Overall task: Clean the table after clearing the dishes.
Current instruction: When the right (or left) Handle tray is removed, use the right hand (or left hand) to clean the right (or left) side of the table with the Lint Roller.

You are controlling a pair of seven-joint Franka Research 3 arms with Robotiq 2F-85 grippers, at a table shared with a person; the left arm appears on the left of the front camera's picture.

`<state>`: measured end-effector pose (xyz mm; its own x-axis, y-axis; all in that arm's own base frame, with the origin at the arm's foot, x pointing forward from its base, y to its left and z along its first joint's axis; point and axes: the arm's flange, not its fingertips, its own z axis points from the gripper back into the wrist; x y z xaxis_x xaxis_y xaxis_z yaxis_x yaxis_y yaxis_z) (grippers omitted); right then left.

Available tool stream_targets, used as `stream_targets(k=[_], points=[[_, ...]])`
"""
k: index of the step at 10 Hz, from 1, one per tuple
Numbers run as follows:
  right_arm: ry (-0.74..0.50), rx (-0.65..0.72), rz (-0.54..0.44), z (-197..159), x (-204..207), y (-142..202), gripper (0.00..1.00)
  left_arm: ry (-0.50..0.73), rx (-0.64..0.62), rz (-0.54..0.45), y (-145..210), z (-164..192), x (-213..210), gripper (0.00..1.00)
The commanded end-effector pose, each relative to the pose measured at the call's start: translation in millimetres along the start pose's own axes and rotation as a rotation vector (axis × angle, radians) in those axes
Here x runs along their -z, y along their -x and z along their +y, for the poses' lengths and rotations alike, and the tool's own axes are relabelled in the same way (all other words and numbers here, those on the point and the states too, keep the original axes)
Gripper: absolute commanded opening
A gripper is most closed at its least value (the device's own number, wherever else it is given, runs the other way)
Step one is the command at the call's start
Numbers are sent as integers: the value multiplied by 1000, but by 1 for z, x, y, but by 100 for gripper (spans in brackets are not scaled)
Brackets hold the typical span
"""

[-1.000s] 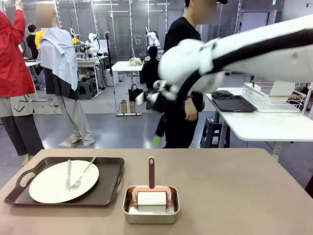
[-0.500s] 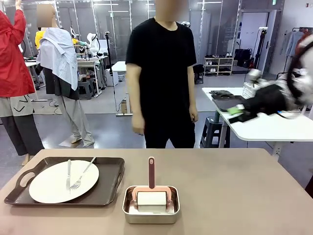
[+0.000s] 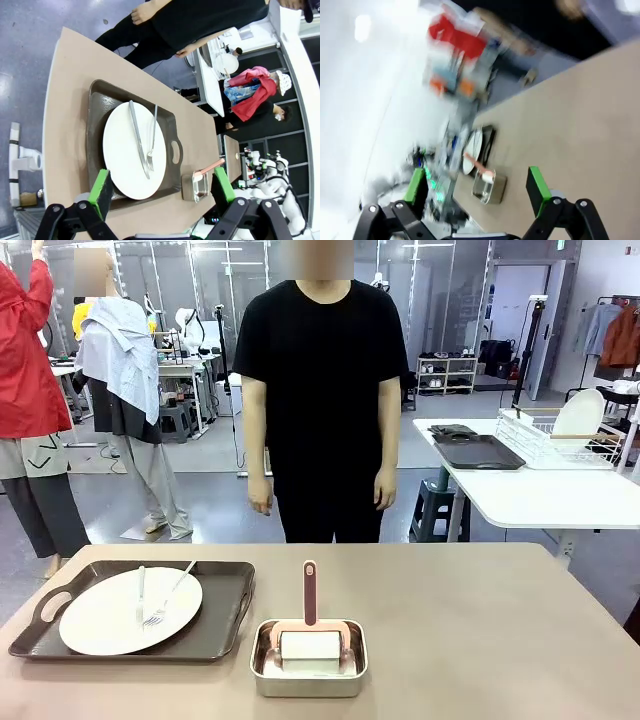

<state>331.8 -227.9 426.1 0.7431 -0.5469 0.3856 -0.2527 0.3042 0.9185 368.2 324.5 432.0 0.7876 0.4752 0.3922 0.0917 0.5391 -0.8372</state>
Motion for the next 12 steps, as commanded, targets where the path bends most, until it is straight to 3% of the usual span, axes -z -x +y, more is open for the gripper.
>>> stream_targets(k=[1,2,4,5,12], points=[[67,169,-291,10,-34,44,100,10,0,1,0,0,-4,100],[122,224,-310,8,-50,58,100,10,0,1,0,0,-4,100],[165,189,-266,20,-49,52,100,10,0,1,0,0,-4,100],[135,191,-293,-15,-77,48,100,10,0,1,0,0,-4,100],[135,191,-293,-15,-77,48,100,10,0,1,0,0,-4,100]])
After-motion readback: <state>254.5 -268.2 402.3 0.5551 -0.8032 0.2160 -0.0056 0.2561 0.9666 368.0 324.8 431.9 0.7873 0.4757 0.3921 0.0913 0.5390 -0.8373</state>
